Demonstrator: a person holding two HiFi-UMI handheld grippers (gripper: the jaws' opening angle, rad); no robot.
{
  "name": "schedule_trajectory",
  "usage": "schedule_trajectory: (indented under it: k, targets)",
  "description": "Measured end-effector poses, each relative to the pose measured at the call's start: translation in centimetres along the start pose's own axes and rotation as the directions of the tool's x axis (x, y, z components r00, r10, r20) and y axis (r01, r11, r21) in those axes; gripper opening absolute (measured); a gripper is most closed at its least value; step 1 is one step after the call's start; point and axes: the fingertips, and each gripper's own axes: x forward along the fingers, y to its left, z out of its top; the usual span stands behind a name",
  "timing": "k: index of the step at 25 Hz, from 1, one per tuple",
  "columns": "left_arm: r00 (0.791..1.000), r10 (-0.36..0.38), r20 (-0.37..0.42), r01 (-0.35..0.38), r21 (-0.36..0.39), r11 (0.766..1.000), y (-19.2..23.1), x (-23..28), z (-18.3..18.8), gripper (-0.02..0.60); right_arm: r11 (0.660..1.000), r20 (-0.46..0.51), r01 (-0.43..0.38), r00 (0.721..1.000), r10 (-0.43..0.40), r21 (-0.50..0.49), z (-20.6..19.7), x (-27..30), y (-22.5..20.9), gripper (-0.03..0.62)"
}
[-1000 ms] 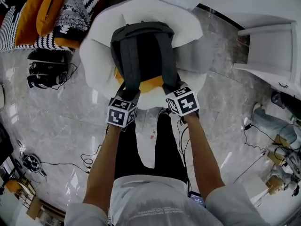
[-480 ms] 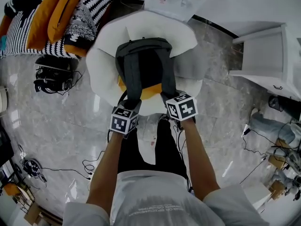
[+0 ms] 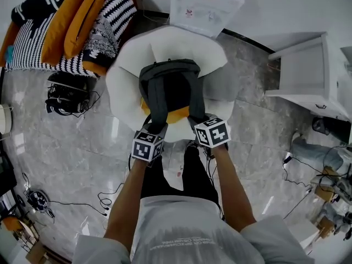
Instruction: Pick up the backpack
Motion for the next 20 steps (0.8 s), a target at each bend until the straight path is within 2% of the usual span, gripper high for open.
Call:
schedule_trajectory:
  k: [5,9,20]
  targets:
    - [0.998,-0.012,0.060,0.013,-0.021,1.000,-0.5,-1.3,1.7,0.046,0.999,0.009,0.000,1.000,0.001,-0.052,0.9,-1.1,0.6,0.037]
    - [0.996,-0.013,0.093,0.014,-0.010,1.000,-0.8,-2.1,3.1,0.046,0.999,0.026,-0.008,1.000,0.009,-0.051,1.6,-2.0,0.9,0.037]
    - [0.991,0.017,0.129,-0.016,-0.013,1.000,-1.0,-4.4,5.1,0.046,0.995,0.053,-0.016,0.998,0.021,-0.095,3.2,-4.1,2.1,0.037]
